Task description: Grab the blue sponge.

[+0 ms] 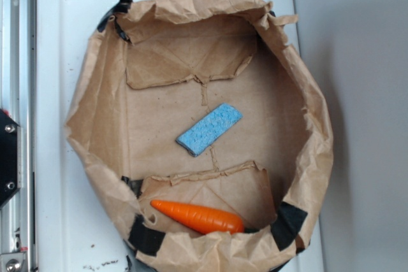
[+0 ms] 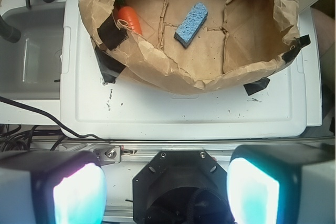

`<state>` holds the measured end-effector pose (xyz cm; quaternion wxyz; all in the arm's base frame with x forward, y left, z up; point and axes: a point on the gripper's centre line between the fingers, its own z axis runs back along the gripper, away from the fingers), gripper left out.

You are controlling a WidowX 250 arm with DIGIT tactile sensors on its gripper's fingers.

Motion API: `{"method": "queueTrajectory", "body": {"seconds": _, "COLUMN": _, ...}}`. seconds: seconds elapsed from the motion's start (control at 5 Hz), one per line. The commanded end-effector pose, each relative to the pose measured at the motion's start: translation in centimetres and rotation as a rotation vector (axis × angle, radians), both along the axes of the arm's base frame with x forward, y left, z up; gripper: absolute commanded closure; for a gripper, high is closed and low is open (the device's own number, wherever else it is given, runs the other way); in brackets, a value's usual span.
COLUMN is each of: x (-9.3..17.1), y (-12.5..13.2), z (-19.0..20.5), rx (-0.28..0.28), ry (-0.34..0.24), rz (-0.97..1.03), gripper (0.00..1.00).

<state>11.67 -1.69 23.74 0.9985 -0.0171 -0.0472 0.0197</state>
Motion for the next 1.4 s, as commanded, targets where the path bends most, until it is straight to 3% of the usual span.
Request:
{"method": "queueTrajectory", "body": {"seconds": 0.0, "x": 0.0, "y": 0.0, "z": 0.0, "rx": 0.0, "ry": 0.0, "rz": 0.0, "gripper": 0.0}}
{"method": "queueTrajectory", "body": {"seconds": 0.4, "x": 6.7, "y": 0.9, "z": -0.6, "rx": -0.069, "ry": -0.012, "rz": 0.143, "gripper": 0.0}}
{"method": "queueTrajectory", "body": {"seconds": 0.8, "x": 9.5, "y": 2.6, "z": -3.6, "rx": -0.155, "ry": -0.077, "rz": 0.217, "gripper": 0.0}}
{"method": "queueTrajectory", "body": {"seconds": 1.2, "x": 9.5, "y": 2.6, "z": -3.6, "rx": -0.155, "ry": -0.077, "rz": 0.217, "gripper": 0.0}}
